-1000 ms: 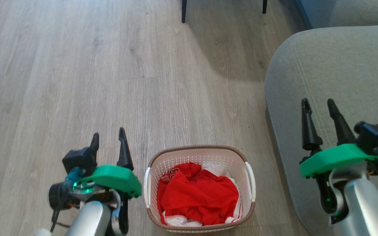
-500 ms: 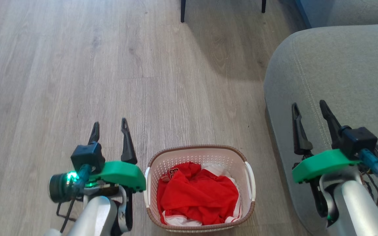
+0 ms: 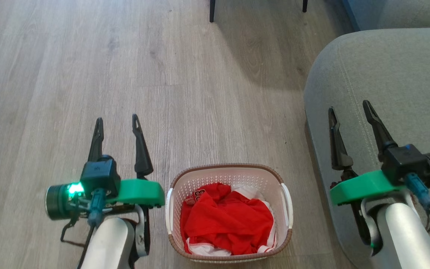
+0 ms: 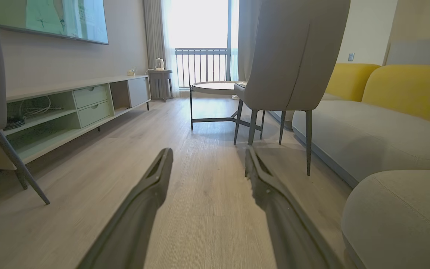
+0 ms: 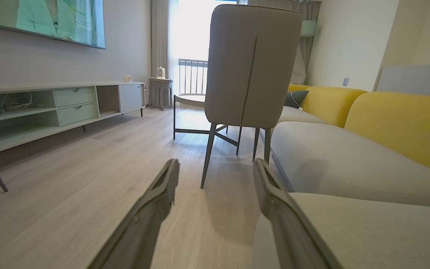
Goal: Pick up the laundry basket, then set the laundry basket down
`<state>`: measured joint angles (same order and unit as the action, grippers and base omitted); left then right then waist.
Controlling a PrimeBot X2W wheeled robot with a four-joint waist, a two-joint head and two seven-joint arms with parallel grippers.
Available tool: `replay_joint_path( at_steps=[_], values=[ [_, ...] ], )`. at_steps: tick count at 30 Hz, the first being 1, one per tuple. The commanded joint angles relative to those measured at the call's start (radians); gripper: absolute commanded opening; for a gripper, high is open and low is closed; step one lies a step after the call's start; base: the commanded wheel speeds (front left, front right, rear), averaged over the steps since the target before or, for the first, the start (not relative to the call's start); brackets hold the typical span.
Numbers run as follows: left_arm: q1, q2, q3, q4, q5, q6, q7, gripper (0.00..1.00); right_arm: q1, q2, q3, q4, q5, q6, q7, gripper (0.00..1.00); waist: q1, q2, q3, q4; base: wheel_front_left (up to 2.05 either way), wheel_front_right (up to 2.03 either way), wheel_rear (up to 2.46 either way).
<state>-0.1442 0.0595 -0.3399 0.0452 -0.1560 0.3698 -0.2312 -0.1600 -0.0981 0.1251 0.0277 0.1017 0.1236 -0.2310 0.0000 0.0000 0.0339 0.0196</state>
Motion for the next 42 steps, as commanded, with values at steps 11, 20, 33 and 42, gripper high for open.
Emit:
replay_joint_path(
  at_steps=[11, 20, 33, 42],
  values=[
    [-0.020, -0.009, 0.053, 0.020, 0.005, -0.070, -0.031, 1.00, -0.024, 0.016, -0.012, 0.031, -0.031, 0.007, -0.031, 1.00, 0.0000, 0.0000, -0.001, 0.006, 0.00, 0.00, 0.00],
    [-0.007, -0.009, 0.060, 0.120, -0.128, -0.176, -0.031, 1.00, -0.022, 0.031, -0.024, 0.137, -0.009, 0.007, -0.031, 1.00, 0.0000, 0.0000, -0.006, -0.004, 0.00, 0.00, 0.00],
    [-0.019, -0.009, 0.060, 0.168, -0.111, -0.194, -0.031, 1.00, -0.030, 0.034, -0.015, 0.159, -0.020, 0.007, -0.031, 1.00, 0.0000, 0.0000, -0.008, -0.005, 0.00, 0.00, 0.00],
    [-0.017, -0.009, 0.063, 0.170, -0.127, -0.198, -0.031, 1.00, -0.031, 0.035, -0.012, 0.161, -0.017, 0.007, -0.031, 1.00, 0.0000, 0.0000, -0.007, -0.005, 0.00, 0.00, 0.00]
  ],
)
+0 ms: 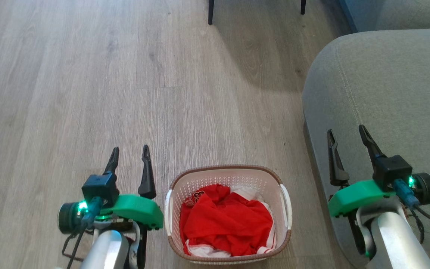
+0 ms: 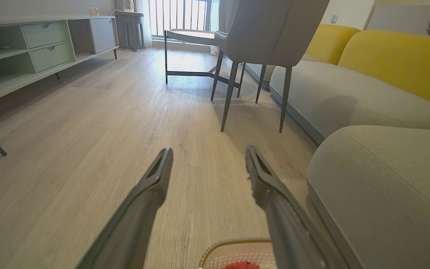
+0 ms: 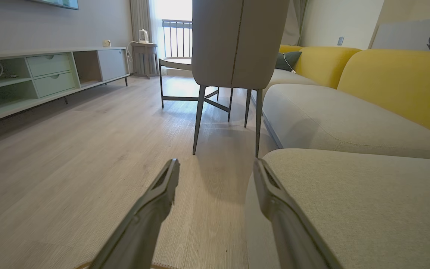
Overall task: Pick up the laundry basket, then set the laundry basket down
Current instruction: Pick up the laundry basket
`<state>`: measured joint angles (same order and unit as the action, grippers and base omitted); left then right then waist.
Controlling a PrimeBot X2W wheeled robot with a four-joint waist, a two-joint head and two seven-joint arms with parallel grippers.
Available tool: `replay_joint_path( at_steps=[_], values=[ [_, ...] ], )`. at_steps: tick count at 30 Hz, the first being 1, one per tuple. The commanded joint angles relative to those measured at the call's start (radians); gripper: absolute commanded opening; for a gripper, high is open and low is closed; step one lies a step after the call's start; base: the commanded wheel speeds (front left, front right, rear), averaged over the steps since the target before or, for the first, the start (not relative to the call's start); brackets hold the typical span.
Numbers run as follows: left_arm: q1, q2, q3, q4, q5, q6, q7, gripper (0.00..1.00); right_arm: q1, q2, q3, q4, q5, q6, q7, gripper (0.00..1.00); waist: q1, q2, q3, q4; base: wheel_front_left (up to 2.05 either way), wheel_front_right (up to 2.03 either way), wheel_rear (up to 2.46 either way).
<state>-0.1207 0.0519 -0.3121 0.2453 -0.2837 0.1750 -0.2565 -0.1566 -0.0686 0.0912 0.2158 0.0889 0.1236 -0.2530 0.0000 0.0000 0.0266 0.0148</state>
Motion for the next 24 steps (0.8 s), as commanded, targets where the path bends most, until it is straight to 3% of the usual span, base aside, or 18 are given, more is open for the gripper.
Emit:
replay_joint_path(
  at_steps=[1, 13, 24],
  values=[
    [-0.040, -0.002, 0.036, -0.029, -0.002, -0.003, -0.005, 1.00, -0.034, 0.006, 0.021, -0.026, -0.004, 0.007, -0.009, 1.00, 0.0000, 0.0000, 0.000, 0.000, 0.00, 0.00, 0.00],
    [-0.044, -0.002, 0.026, -0.001, -0.009, 0.002, -0.005, 1.00, -0.037, 0.001, 0.025, -0.014, 0.002, 0.007, -0.009, 1.00, 0.0000, 0.0000, 0.020, -0.002, 0.00, 0.00, 0.00],
    [-0.118, -0.002, -0.016, 0.158, -0.043, 0.004, -0.005, 1.00, -0.122, -0.022, 0.088, 0.115, 0.051, 0.007, -0.009, 1.00, 0.0000, 0.0000, 0.169, -0.013, 0.00, 0.00, 0.00]
  ],
)
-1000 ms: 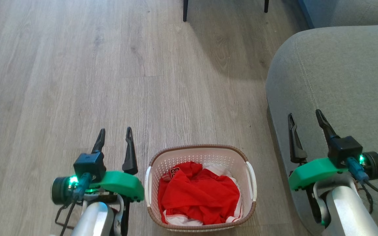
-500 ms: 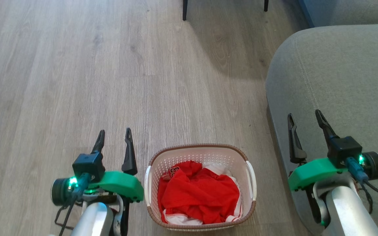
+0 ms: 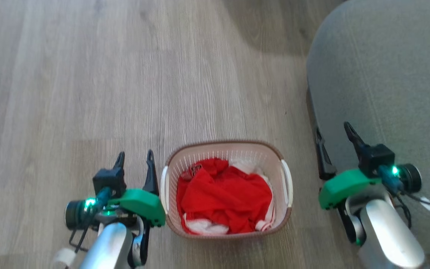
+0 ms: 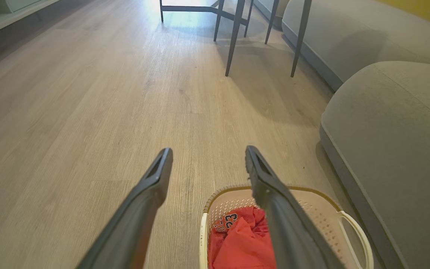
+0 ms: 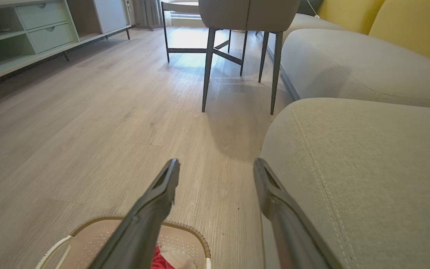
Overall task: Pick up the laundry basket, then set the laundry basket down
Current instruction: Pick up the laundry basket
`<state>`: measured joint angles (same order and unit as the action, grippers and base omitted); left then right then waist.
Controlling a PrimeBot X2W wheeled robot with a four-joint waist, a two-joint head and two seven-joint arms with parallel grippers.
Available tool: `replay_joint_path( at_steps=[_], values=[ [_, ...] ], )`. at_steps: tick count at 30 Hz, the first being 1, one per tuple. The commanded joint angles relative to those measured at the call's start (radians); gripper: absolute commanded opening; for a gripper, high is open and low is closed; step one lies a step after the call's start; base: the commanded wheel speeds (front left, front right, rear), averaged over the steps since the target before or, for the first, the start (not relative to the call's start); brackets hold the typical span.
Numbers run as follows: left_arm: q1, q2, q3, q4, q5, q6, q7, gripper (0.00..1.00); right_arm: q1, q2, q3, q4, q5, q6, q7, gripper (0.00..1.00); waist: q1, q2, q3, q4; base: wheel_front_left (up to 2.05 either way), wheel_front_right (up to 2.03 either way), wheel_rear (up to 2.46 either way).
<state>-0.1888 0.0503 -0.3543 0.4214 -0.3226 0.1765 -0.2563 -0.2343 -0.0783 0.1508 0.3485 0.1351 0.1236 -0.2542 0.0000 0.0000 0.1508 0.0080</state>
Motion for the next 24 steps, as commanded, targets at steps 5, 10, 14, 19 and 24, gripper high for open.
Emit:
replay_joint_path(
  at_steps=[5, 10, 14, 19, 24],
  values=[
    [-0.112, 0.000, 0.022, 0.057, 0.002, -0.017, -0.006, 1.00, -0.123, -0.015, 0.066, 0.071, 0.034, 0.007, -0.008, 1.00, 0.0000, 0.0000, 0.152, -0.017, 0.00, 0.00, 0.00],
    [-0.211, 0.000, 0.000, 0.176, -0.003, -0.043, -0.006, 1.00, -0.227, -0.010, 0.105, 0.207, 0.106, 0.007, -0.008, 1.00, 0.0000, 0.0000, 0.287, -0.028, 0.00, 0.00, 0.00],
    [-0.279, 0.000, -0.025, 0.286, -0.026, -0.077, -0.006, 1.00, -0.299, -0.010, 0.162, 0.312, 0.147, 0.007, -0.008, 1.00, 0.0000, 0.0000, 0.363, -0.030, 0.00, 0.00, 0.00],
    [-0.349, 0.000, -0.054, 0.386, -0.029, -0.112, -0.006, 1.00, -0.366, -0.010, 0.209, 0.402, 0.173, 0.007, -0.008, 1.00, 0.0000, 0.0000, 0.428, -0.028, 0.00, 0.00, 0.00],
    [-0.416, 0.000, -0.074, 0.473, -0.030, -0.122, -0.006, 1.00, -0.434, 0.001, 0.269, 0.515, 0.242, 0.007, -0.008, 1.00, 0.0000, 0.0000, 0.495, -0.028, 0.00, 0.00, 0.00]
  ],
)
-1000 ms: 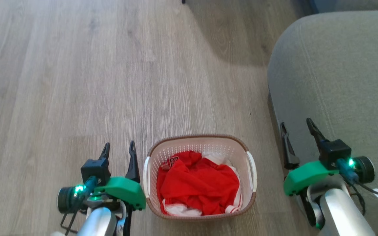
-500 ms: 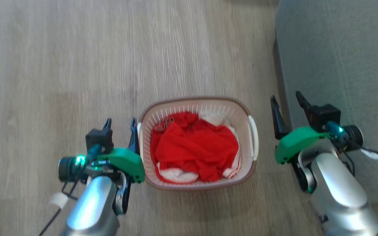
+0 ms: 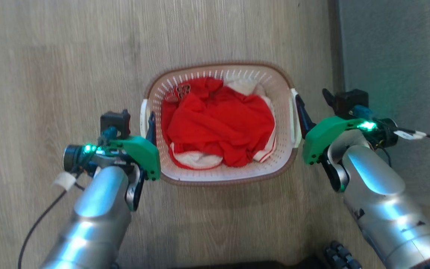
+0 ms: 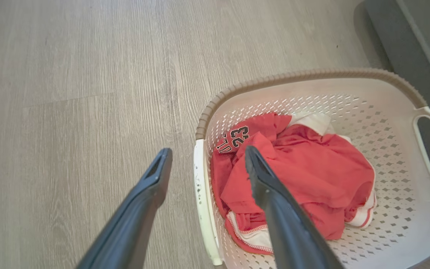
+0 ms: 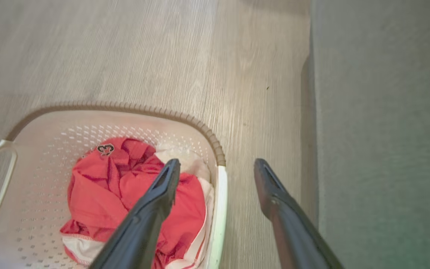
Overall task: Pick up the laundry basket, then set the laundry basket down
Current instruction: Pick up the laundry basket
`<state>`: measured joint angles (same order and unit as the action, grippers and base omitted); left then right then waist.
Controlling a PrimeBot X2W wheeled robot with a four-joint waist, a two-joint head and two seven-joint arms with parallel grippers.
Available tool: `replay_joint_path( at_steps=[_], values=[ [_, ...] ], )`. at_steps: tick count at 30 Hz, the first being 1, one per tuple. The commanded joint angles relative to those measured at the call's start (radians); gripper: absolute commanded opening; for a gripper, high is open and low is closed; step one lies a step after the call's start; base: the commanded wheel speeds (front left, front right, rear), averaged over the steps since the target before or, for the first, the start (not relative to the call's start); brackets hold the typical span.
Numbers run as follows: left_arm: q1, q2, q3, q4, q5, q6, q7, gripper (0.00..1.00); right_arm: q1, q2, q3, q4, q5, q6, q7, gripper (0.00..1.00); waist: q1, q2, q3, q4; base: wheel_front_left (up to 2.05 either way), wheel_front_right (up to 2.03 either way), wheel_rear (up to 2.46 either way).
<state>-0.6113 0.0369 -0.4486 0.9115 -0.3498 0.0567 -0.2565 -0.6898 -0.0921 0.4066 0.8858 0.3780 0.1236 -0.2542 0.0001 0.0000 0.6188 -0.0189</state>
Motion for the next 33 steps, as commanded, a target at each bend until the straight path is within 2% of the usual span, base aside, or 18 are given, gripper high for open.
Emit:
replay_joint_path(
  at_steps=[1, 7, 13, 19, 27, 33],
  values=[
    [-0.007, 0.013, 0.015, 0.001, -0.006, -0.006, -0.005, 1.00, 0.008, 0.016, 0.030, 0.000, 0.010, 0.007, -0.008, 1.00, -0.0001, 0.0000, 0.040, -0.002, 0.00, 0.00, 0.00],
    [-0.078, 0.013, -0.014, 0.145, -0.102, -0.053, -0.005, 1.00, -0.064, 0.023, 0.085, 0.115, 0.094, 0.007, 0.006, 1.00, -0.0001, 0.0000, 0.101, -0.008, 0.00, 0.00, 0.00],
    [-0.159, 0.013, -0.097, 0.247, -0.161, -0.087, 0.010, 1.00, -0.117, 0.029, 0.147, 0.162, 0.194, 0.007, 0.046, 1.00, -0.0001, 0.0000, 0.160, -0.014, 0.00, 0.00, 0.00],
    [-0.221, 0.013, -0.161, 0.293, -0.200, -0.100, 0.044, 1.00, -0.168, 0.023, 0.219, 0.182, 0.270, 0.007, 0.107, 1.00, -0.0001, 0.0000, 0.210, -0.012, 0.00, 0.00, 0.00],
    [-0.283, 0.013, -0.223, 0.325, -0.238, -0.112, 0.115, 1.00, -0.227, 0.025, 0.257, 0.205, 0.396, 0.007, 0.205, 1.00, -0.0001, 0.0000, 0.260, -0.011, 0.00, 0.00, 0.00],
    [-0.320, 0.013, -0.253, 0.339, -0.266, -0.119, 0.168, 1.00, -0.266, 0.021, 0.311, 0.218, 0.431, 0.007, 0.242, 1.00, -0.0001, 0.0000, 0.289, -0.012, 0.00, 0.00, 0.00]
  ],
)
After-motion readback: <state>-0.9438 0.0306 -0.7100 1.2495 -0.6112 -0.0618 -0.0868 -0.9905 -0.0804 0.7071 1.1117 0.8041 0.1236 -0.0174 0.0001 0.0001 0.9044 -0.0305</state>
